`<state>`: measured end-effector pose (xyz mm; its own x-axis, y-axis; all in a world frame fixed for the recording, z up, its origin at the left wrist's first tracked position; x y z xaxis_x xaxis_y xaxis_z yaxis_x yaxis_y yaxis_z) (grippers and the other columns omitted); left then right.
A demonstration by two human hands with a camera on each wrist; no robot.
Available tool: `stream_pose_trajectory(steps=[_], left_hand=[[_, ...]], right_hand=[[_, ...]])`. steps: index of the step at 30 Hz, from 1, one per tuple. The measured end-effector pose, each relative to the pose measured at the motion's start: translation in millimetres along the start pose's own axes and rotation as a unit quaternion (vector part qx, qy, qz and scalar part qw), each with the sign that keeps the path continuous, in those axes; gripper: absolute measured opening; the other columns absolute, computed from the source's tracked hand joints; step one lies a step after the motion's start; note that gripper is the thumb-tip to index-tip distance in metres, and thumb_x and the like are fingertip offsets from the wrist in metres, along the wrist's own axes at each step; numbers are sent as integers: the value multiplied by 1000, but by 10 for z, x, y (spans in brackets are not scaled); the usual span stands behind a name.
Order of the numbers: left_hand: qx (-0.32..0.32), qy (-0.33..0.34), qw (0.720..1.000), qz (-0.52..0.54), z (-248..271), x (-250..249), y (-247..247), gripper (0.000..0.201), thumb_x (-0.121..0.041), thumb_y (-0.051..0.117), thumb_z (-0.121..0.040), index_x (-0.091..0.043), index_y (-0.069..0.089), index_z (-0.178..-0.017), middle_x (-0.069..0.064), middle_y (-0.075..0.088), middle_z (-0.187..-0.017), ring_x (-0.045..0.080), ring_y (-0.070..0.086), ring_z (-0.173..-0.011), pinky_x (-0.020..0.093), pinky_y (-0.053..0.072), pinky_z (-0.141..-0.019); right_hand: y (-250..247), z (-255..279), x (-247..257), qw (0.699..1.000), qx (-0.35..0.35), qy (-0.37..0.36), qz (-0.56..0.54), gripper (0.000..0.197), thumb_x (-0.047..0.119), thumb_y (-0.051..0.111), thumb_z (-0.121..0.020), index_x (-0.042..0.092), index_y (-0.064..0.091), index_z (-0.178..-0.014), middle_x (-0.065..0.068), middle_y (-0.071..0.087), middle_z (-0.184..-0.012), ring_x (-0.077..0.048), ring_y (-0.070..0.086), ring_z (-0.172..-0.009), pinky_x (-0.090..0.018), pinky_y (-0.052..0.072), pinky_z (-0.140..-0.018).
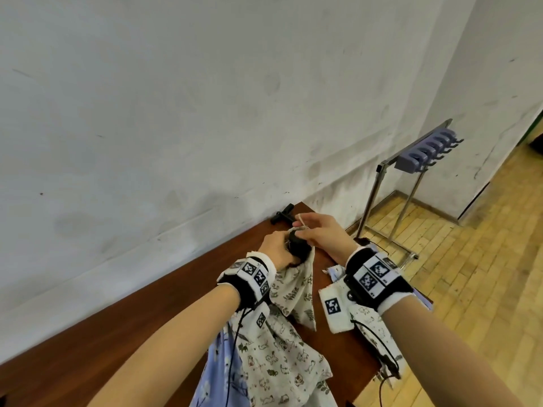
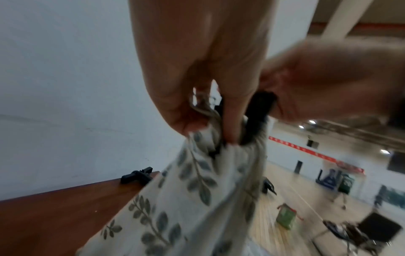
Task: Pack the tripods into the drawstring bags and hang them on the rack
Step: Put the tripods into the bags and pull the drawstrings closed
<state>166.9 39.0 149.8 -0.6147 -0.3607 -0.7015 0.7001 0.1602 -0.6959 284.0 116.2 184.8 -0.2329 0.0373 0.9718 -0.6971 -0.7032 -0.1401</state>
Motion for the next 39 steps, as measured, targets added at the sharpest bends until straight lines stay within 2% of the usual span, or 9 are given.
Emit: stream_pose_trajectory(steps=[4, 8, 14, 19, 23, 27, 34, 36, 39], left_hand=[[67, -4, 993, 95, -31, 55, -204, 53, 10, 67, -72, -14, 58, -119, 6, 66, -89, 19, 63, -82, 29, 52, -76], [18, -59, 987, 145, -76, 156, -383, 35, 11, 48, -83, -5, 55, -114, 10, 64, -77, 19, 64, -69, 27, 55, -69], [19, -127, 976, 178, -107, 236, -268, 17, 3, 49, -85, -9, 61, -85, 9, 62, -74, 17, 60, -65, 31, 56, -76], [-6, -126, 992, 19, -103, 323, -325, 28, -24, 73, -79, -11, 66, -103, 0, 62, -97, 17, 57, -89, 28, 45, -78], [-11, -181, 982, -46, -139, 418, -343, 40, -31, 76, -77, -3, 66, -104, 12, 68, -104, 28, 64, -98, 36, 50, -79], [-12, -191, 981, -23, -137, 457, -342, 38, -44, 73, -77, -15, 53, -63, 3, 46, -58, 17, 44, -52, 28, 34, -50], [-88, -170, 981, -11, -116, 552, -343, 18, -24, 65, -87, -19, 64, -70, -2, 53, -66, 15, 49, -60, 25, 40, -60], [-99, -143, 983, 62, -124, 574, -371, 13, -17, 60, -91, -13, 72, -88, -1, 61, -77, 18, 57, -75, 24, 45, -68], [-93, -101, 973, 186, -69, 505, -451, 21, 1, 50, -91, -4, 70, -91, 0, 63, -73, 9, 61, -66, 16, 49, -63]], right_hand=[[-31, -63, -79, 993, -33, -32, 109, 57, 6, 81, -72, 9, 57, -124, -5, 68, -110, -19, 64, -101, -29, 49, -92], [-83, -99, -148, 999, 6, 20, 40, 61, 1, 78, -75, 1, 53, -131, -10, 66, -116, -22, 64, -106, -32, 51, -94], [42, -97, -239, 995, 14, 56, -83, 57, 0, 74, -78, -2, 52, -131, -17, 66, -115, -25, 66, -105, -26, 56, -84], [-6, -94, -241, 991, 12, 73, -108, 53, 4, 74, -80, 0, 55, -129, -17, 64, -105, -20, 54, -78, -17, 55, -64], [-36, -84, -234, 990, 0, 74, -119, 48, 3, 72, -82, -1, 56, -127, -15, 62, -100, -16, 48, -71, -11, 48, -53], [-10, -66, -253, 990, 18, 74, -119, 47, 3, 72, -82, 0, 57, -126, -13, 66, -99, -16, 59, -77, -11, 49, -55], [19, -73, -269, 992, 11, 63, -110, 46, 4, 71, -83, 0, 56, -126, -12, 65, -99, 1, 59, -51, -10, 46, -51], [16, -72, -269, 993, 10, 62, -102, 48, 7, 73, -82, 0, 56, -127, -15, 67, -103, -2, 60, -56, -11, 47, -52], [-3, -63, -268, 992, -3, 58, -109, 44, 5, 72, -83, -1, 58, -125, -14, 65, -100, 1, 55, -46, -10, 44, -47]])
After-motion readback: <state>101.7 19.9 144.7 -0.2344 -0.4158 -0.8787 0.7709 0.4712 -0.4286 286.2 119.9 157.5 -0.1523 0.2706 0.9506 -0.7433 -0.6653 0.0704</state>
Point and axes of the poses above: each hand's wrist, its own z-axis away from the middle knuckle, its own y-axis out of the palm, x = y × z, the point moved 1 cm from there along -z, towards the middle knuckle
